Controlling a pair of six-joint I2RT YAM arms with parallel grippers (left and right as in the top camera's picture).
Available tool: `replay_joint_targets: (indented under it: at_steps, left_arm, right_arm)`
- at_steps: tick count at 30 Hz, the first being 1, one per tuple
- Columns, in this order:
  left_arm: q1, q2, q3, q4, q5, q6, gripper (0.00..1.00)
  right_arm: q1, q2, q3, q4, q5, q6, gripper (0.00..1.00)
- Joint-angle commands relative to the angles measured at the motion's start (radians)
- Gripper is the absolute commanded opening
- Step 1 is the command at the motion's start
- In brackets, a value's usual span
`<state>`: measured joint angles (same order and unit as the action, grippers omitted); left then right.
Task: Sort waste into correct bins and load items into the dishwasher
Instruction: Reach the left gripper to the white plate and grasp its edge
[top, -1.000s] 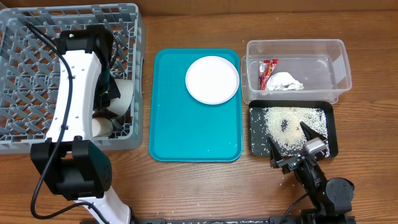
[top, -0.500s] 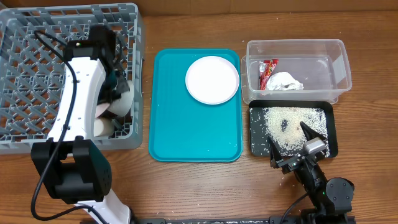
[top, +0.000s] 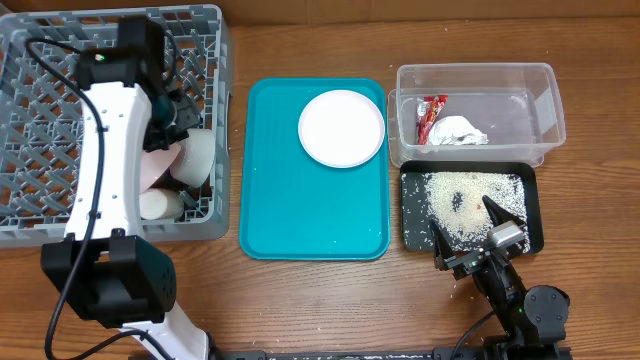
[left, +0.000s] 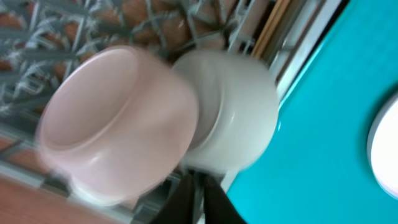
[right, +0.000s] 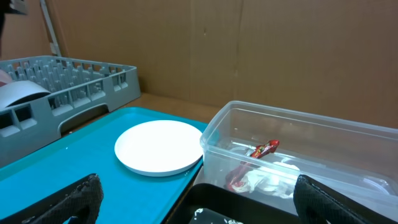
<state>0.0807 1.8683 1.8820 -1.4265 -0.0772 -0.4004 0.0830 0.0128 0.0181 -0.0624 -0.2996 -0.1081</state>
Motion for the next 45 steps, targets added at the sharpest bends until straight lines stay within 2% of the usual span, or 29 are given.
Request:
replay_joint_targets:
  at_steps: [1, 4, 6, 7, 11, 18, 21, 26, 30, 31, 32, 33, 34, 36, 37, 39, 40, 41, 42, 45]
  left_arm:
    - [0.010, 0.001, 0.059, -0.093, 0.019, 0.090, 0.17]
    - [0.004, 0.002, 0.008, -0.180, -0.019, 0.101, 0.15]
    - [0.003, 0.002, -0.050, -0.193, -0.070, 0.078, 0.05]
    - [0.003, 0.002, -0.080, -0.180, -0.085, 0.074, 0.04]
    - [0.010, 0.002, -0.197, -0.081, -0.087, 0.077, 0.04]
    - [0.008, 0.002, -0.221, 0.160, -0.090, 0.086, 0.04]
    - [0.009, 0.002, -0.198, 0.221, -0.090, 0.076, 0.04]
    - [0.008, 0.001, -0.071, 0.215, -0.025, 0.049, 0.04]
    - [0.008, 0.001, 0.045, 0.170, 0.066, 0.061, 0.04]
    - [0.010, 0.001, 0.124, 0.107, 0.079, 0.061, 0.04]
    - [0.010, 0.001, 0.159, 0.071, 0.078, 0.065, 0.08]
    - [0.010, 0.001, 0.192, 0.030, 0.077, 0.073, 0.19]
    - [0.010, 0.001, 0.225, -0.022, 0.072, 0.091, 0.36]
    - [0.010, 0.001, 0.247, -0.095, 0.038, 0.125, 0.65]
    - [0.010, 0.001, 0.247, -0.127, 0.014, 0.138, 0.68]
    - [0.010, 0.003, 0.242, -0.198, -0.044, 0.156, 0.69]
    - [0.010, 0.003, 0.236, -0.224, -0.067, 0.163, 0.65]
    - [0.010, 0.003, 0.232, -0.256, -0.098, 0.166, 0.52]
    - [0.008, 0.003, 0.232, -0.263, -0.111, 0.166, 0.49]
    - [-0.033, -0.027, 0.232, -0.264, -0.082, 0.192, 0.49]
  right_arm:
    - [-0.005, -0.008, -0.010, 0.006, -0.001, 0.003, 1.00]
    - [-0.005, -0.008, -0.010, 0.006, -0.001, 0.003, 1.00]
    - [-0.005, -0.008, -0.010, 0.006, -0.001, 0.003, 1.00]
    - [-0.005, -0.008, -0.010, 0.006, -0.001, 0.003, 1.00]
    - [-0.005, -0.008, -0.010, 0.006, -0.001, 0.003, 1.00]
    - [-0.005, -0.008, -0.010, 0.006, -0.001, 0.003, 1.00]
    - [-0.005, -0.008, -0.010, 0.006, -0.001, 0.003, 1.00]
    - [-0.005, -0.008, -0.010, 0.006, -0.001, 0.003, 1.00]
    - [-0.005, -0.008, -0.010, 0.006, -0.001, 0.003, 1.00]
    - [-0.005, -0.008, -0.010, 0.006, -0.001, 0.003, 1.00]
    - [-0.005, -0.008, -0.010, 0.006, -0.001, 0.003, 1.00]
    - [-0.005, -0.008, -0.010, 0.006, -0.001, 0.003, 1.00]
    - [-0.005, -0.008, -0.010, 0.006, -0.001, 0.003, 1.00]
    - [-0.005, -0.008, -0.010, 0.006, -0.001, 0.003, 0.99]
    - [-0.005, -0.008, -0.010, 0.006, -0.001, 0.003, 1.00]
    - [-0.005, -0.008, -0.010, 0.006, -0.001, 0.003, 1.00]
    - [-0.005, -0.008, -0.010, 0.006, -0.001, 0.003, 1.00]
    - [-0.005, -0.008, -0.010, 0.006, -0.001, 0.003, 1.00]
    - [-0.005, -0.008, -0.010, 0.006, -0.001, 0.003, 1.00]
    - [-0.005, -0.008, -0.010, 0.006, -0.001, 0.003, 1.00]
